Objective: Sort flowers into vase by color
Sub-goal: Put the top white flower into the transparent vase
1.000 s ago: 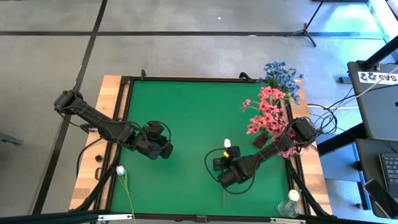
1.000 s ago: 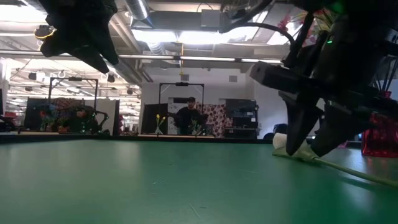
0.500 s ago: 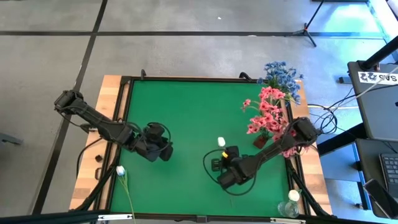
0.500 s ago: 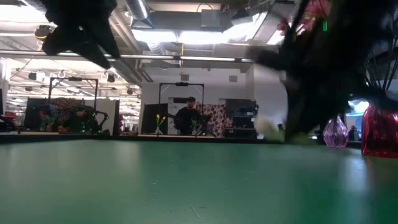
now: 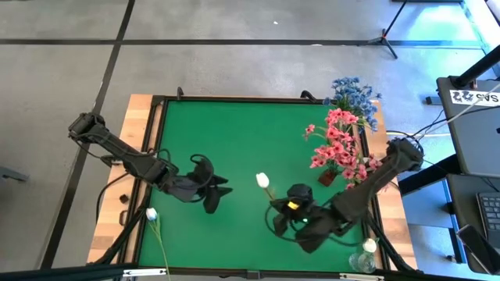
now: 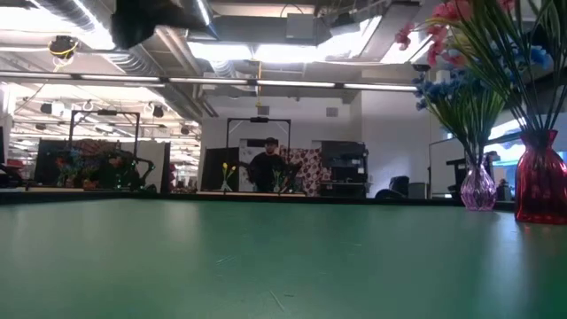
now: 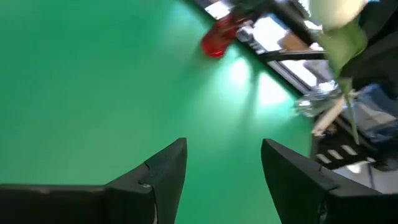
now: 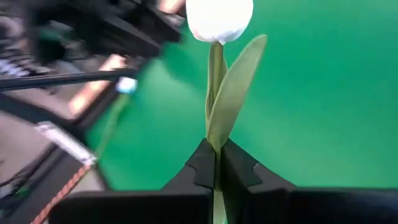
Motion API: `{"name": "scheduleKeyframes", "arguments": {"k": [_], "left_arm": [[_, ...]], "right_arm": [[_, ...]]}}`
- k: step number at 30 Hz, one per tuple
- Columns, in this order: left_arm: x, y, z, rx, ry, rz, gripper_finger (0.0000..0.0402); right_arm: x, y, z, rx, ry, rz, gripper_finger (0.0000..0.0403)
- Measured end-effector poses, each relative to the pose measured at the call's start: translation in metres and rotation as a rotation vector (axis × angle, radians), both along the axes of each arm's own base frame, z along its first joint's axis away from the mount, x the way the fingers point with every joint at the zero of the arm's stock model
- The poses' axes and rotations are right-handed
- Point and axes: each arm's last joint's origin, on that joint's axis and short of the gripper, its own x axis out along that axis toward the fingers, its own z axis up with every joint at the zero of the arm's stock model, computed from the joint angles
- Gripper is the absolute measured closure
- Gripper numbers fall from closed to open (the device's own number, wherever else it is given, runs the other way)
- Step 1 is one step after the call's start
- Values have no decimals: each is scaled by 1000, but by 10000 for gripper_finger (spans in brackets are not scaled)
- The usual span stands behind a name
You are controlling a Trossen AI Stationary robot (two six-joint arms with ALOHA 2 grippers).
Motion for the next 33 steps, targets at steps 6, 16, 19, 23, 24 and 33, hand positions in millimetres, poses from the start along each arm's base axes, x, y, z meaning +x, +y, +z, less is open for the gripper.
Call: {"name": "scheduleKeyframes", "arguments": {"k": [6,16,19,23,24,33], "left_arm": [[2,-11,11,64,-102,-98,204],[3,-20,21,76,-202,-151,204],[3,-20,22,76,-206,-146,205],[3,-20,22,72,-207,-144,205],[3,-20,22,71,-206,-145,205],[5,-18,25,63,-236,-129,205]], "right_arm": [[-17,2,59,-68,-107,136,399],[-26,-5,122,-179,-325,296,401],[-28,-8,130,-195,-354,344,401],[-29,-16,142,-234,-394,433,401],[-31,-16,144,-244,-404,462,401],[-46,-22,173,-364,-569,677,402]]}}
